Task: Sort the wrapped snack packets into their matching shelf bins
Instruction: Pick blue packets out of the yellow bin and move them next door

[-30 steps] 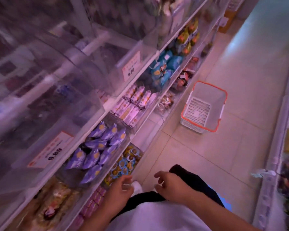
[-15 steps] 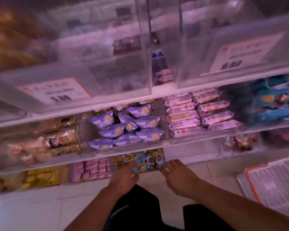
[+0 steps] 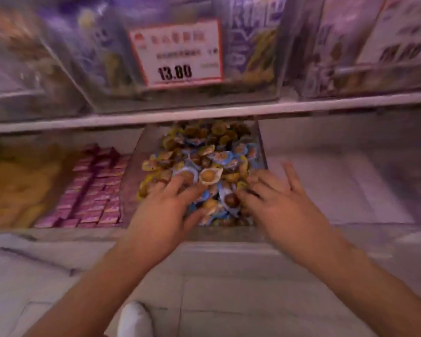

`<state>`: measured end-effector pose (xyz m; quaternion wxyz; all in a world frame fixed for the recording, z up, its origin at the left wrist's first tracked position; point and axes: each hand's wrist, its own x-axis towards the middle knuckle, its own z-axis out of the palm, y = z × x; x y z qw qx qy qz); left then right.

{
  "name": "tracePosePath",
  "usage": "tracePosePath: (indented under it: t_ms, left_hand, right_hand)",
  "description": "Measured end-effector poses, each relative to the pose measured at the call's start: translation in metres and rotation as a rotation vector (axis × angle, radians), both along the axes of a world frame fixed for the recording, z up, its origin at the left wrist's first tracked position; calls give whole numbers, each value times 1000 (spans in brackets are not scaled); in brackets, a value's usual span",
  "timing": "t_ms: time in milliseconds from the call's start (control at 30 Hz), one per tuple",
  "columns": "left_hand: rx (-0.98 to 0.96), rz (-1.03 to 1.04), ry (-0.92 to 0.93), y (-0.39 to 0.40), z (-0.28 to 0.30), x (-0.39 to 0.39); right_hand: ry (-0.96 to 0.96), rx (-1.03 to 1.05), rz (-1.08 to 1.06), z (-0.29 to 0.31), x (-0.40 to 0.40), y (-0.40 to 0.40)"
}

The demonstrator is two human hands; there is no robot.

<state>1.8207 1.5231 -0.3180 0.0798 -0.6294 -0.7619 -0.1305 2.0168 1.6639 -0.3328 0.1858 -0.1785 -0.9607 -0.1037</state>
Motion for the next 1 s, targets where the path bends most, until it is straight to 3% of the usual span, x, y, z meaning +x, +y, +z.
tracePosePath:
  t_ms: [200, 367, 400, 500, 567, 700, 767, 900, 1000]
  left_hand:
    - [150, 23, -278, -6, -6, -7]
    - [313, 71, -429, -12, -6, -17]
    - [354, 74, -448, -12, -3, -19]
    - [436, 34, -451, -9, 2, -31]
    - [504, 63, -517, -7, 6, -32]
    - [570, 203, -859, 16, -2, -25]
    - [589, 210, -945, 27, -4, -20]
    - [620, 197, -985, 34, -5, -16]
    - [717, 208, -1004, 34, 0, -11]
  right_hand:
    - [-44, -83, -57, 28, -3, -15]
    - [316, -75, 10, 25, -6, -7]
    - [315, -80, 35, 24, -11, -9]
    - [50, -75, 109, 16, -28, -11]
    - [-102, -123, 46, 18, -36, -14]
    - [-198, -198, 11, 27, -47, -6]
    - [-235, -305, 11, 30, -50, -7]
    - [-122, -487, -16, 26, -58, -7]
    - [87, -603, -76, 33, -56, -6]
